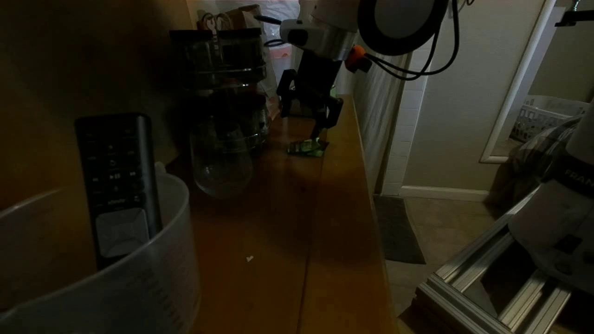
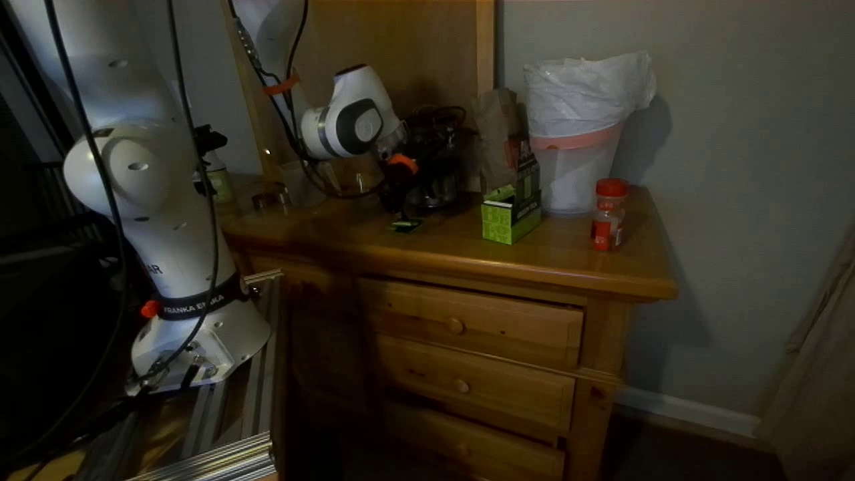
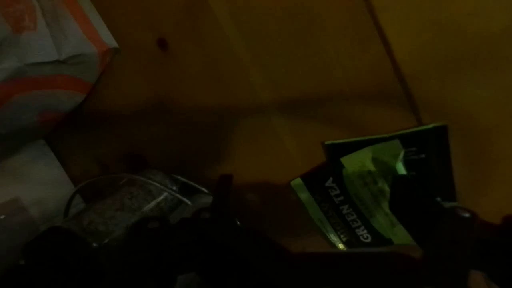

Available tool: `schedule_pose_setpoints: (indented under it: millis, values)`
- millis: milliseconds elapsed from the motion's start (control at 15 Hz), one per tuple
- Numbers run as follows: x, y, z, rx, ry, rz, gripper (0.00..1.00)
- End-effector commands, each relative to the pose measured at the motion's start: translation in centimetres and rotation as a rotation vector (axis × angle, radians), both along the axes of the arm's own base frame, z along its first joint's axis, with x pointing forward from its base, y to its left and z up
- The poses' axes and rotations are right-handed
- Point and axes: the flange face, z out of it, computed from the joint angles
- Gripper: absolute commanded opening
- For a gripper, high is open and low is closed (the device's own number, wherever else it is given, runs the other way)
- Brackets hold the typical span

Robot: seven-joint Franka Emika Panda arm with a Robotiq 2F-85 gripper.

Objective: Put some green sachets in the green box

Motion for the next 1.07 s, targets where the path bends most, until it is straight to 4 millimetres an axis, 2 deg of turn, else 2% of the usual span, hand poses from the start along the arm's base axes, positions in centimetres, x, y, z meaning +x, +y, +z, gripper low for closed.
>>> schedule_pose_setpoints:
  millis: [0, 133, 333, 467, 600, 667, 1000]
  values:
    - [-0.5, 0.4, -2.0, -0.037, 0.008, 0.175, 0.92]
    - [-0.6, 0.4, -2.7, -0.034, 0.003, 0.228, 0.83]
    - [-0.2, -0.4, -2.4, -0.029, -0.002, 0.223, 0.9]
    - [0.2, -1.0, -1.9, -0.028, -0.004, 0.189, 0.99]
    - [0.7, -1.8, -1.4, -0.015, -0.017, 0.152, 1.0]
    - [0.3, -1.1, -1.9, -0.026, 0.001, 0.175, 1.0]
    - [0.4, -1.4, -1.8, -0.025, -0.003, 0.168, 1.0]
